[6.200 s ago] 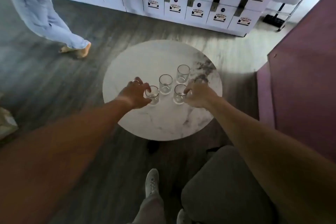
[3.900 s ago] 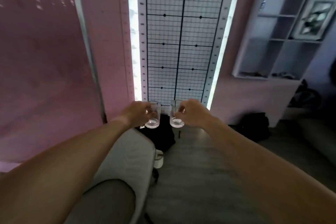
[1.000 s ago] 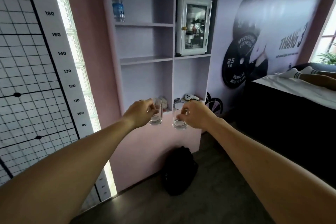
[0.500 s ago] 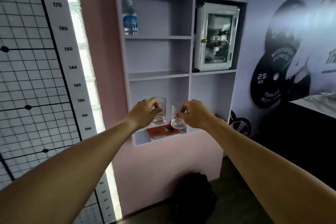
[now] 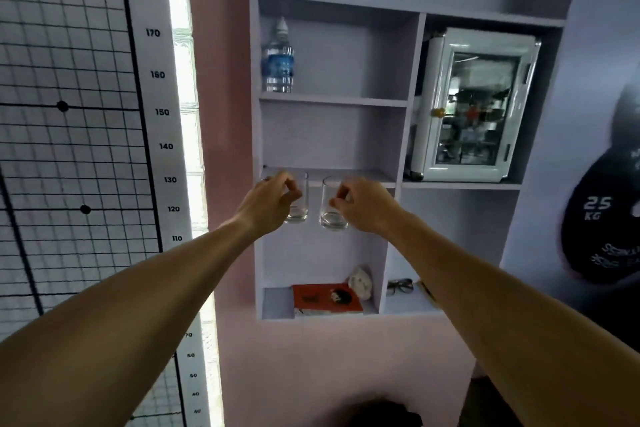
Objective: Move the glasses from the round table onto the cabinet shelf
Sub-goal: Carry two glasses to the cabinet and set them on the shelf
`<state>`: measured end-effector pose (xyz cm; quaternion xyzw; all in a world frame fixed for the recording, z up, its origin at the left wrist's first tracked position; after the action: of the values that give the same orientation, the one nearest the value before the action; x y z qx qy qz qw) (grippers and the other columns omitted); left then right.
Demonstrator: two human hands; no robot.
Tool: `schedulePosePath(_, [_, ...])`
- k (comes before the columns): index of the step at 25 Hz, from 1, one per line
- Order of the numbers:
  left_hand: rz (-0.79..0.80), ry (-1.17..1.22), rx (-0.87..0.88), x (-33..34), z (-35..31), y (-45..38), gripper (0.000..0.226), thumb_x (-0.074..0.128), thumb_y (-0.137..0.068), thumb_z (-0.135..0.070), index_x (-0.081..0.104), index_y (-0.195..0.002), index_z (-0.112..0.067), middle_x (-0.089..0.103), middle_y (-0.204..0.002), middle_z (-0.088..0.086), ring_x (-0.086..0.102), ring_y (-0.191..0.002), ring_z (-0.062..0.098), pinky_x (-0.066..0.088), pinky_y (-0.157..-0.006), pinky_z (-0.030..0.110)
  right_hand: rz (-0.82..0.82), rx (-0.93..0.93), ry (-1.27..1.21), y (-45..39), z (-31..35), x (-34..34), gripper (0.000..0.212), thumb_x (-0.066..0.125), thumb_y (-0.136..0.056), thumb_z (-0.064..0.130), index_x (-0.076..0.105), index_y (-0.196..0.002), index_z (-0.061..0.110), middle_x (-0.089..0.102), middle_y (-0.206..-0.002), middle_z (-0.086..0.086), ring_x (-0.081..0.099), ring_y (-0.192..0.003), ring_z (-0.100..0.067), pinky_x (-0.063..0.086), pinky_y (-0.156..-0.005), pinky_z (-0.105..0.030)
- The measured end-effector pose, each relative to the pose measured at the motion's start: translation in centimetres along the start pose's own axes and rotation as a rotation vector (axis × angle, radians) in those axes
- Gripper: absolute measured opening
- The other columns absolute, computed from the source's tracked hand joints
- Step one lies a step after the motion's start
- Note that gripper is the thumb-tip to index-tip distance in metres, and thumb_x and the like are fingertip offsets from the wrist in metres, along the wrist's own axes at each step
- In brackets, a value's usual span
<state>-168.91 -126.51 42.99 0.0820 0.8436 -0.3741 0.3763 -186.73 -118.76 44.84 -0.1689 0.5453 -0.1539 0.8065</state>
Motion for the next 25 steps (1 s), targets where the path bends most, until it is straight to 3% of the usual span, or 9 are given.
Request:
schedulePosePath(6, [-0.065,-0.056,0.005,0.6,3.0,-6.2,0.02,0.05,-0.098,-0.038,0.049,-0.097,-0.019,0.066,-0.104,0.012,0.061,-0.091,0.031,0.05,-0.076,0.043,-0.051,-0.065,-0.017,-7.5,-1.5,0.9,0.024,0.066,-0.091,0.033,0.07,-0.098,0.01,0.071,-0.097,-0.011,0.066,-0.087,-0.027,0.056,-0.08,-0.041])
schedulePosePath(9, [-0.074,-0.052,-0.006,0.9,5.0,-9.6,0.02,0.05,-0.098,-0.041,0.047,-0.095,-0.022,0.065,-0.103,0.011,0.061,-0.09,0.03,0.052,-0.077,0.045,-0.059,-0.073,0.01,-11.6,-2.2,1.8,0.023,0.064,-0.091,0.034,0.069,-0.095,0.012,0.069,-0.097,-0.011,0.064,-0.085,-0.026,0.053,-0.075,-0.035])
schedulePosePath(10, [-0.076,-0.044,-0.004,1.2,5.7,-10.8,0.017,0.05,-0.098,-0.038,0.046,-0.094,-0.022,0.065,-0.103,0.011,0.061,-0.088,0.028,0.052,-0.075,0.043,-0.063,-0.071,0.011,-13.0,-2.4,2.1,0.022,0.064,-0.091,0.035,0.068,-0.095,0.014,0.068,-0.098,-0.01,0.063,-0.086,-0.026,0.053,-0.075,-0.035])
schedulePosePath(13, [-0.078,-0.032,0.009,2.2,7.8,-13.9,0.011,0.051,-0.1,-0.027,0.046,-0.095,-0.02,0.064,-0.096,0.008,0.057,-0.076,0.02,0.041,-0.059,0.02,-0.082,-0.055,0.03,-16.7,-3.2,3.2,0.022,0.064,-0.091,0.04,0.068,-0.097,0.019,0.066,-0.104,-0.01,0.063,-0.092,-0.027,0.053,-0.083,-0.038])
schedulePosePath(15, [-0.074,-0.039,0.009,2.7,8.7,-15.1,0.009,0.051,-0.1,-0.023,0.045,-0.095,-0.019,0.061,-0.092,0.005,0.054,-0.071,0.017,0.036,-0.054,0.016,-0.088,-0.044,0.043,-18.5,-3.6,3.9,0.023,0.063,-0.091,0.041,0.068,-0.098,0.02,0.065,-0.106,-0.009,0.062,-0.094,-0.027,0.052,-0.085,-0.037])
schedulePosePath(21, [-0.045,-0.075,-0.054,4.6,12.1,-18.6,0.009,0.051,-0.099,-0.018,0.044,-0.093,-0.016,0.061,-0.087,0.01,0.06,-0.077,0.029,0.049,-0.069,0.036,-0.046,-0.055,0.042,-23.2,-5.3,6.4,0.024,0.062,-0.092,0.041,0.067,-0.098,0.018,0.067,-0.109,-0.011,0.062,-0.098,-0.027,0.051,-0.084,-0.035])
schedulePosePath(25, [-0.049,-0.123,-0.104,5.3,12.1,-19.9,0.01,0.052,-0.095,-0.012,0.044,-0.099,-0.008,0.065,-0.098,0.017,0.062,-0.09,0.032,0.049,-0.078,0.038,0.002,-0.056,0.026,-25.5,-6.5,7.9,0.022,0.061,-0.093,0.041,0.066,-0.098,0.02,0.069,-0.109,-0.008,0.063,-0.095,-0.024,0.052,-0.081,-0.035])
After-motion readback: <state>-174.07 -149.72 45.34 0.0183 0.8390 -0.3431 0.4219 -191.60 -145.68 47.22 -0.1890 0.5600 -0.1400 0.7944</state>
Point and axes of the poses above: each hand's wrist, its own y-axis away from the middle knuckle, its own x-axis out of the palm, z = x × y, the point moved 4 cm from there along -y, towards the middle knuckle
